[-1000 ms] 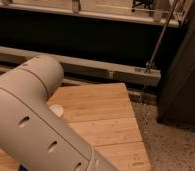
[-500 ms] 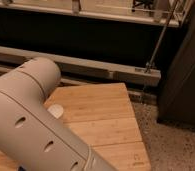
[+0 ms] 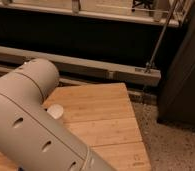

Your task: Place the pepper on the white sponge

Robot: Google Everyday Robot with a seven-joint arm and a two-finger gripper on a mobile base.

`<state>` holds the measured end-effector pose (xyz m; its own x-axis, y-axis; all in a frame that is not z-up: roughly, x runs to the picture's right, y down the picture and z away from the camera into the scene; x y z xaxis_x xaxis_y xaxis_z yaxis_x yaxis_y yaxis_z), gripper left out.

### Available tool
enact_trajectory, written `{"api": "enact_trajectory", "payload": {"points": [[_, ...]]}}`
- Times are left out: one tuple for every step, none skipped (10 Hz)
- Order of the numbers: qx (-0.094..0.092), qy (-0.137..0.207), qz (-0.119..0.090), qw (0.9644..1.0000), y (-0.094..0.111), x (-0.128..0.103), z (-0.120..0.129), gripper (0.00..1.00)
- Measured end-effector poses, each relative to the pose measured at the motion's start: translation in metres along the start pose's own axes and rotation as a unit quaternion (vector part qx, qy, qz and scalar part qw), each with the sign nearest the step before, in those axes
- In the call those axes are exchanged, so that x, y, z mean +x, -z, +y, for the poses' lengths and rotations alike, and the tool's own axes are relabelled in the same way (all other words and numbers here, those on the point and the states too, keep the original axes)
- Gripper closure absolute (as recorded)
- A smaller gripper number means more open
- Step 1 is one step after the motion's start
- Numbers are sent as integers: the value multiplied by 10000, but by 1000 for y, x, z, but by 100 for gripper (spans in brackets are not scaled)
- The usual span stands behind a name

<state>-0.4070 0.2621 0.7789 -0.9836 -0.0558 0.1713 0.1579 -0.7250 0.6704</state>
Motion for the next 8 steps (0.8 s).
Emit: {"api": "enact_trajectory", "payload": {"points": [[16, 13, -9, 10000, -2, 1, -1, 57], [36, 17, -17, 10000, -3, 1, -1, 67], [59, 20, -31, 10000, -4, 1, 0, 77], [77, 21, -42, 10000, -5, 1, 0, 84], [89, 12, -57, 9999, -6, 0, 1, 88], [90, -11, -70, 9999, -6, -1, 3, 88], [86, -43, -75, 9999, -5, -3, 6, 88], [54, -103, -48, 9999, 4, -4, 13, 88]]}}
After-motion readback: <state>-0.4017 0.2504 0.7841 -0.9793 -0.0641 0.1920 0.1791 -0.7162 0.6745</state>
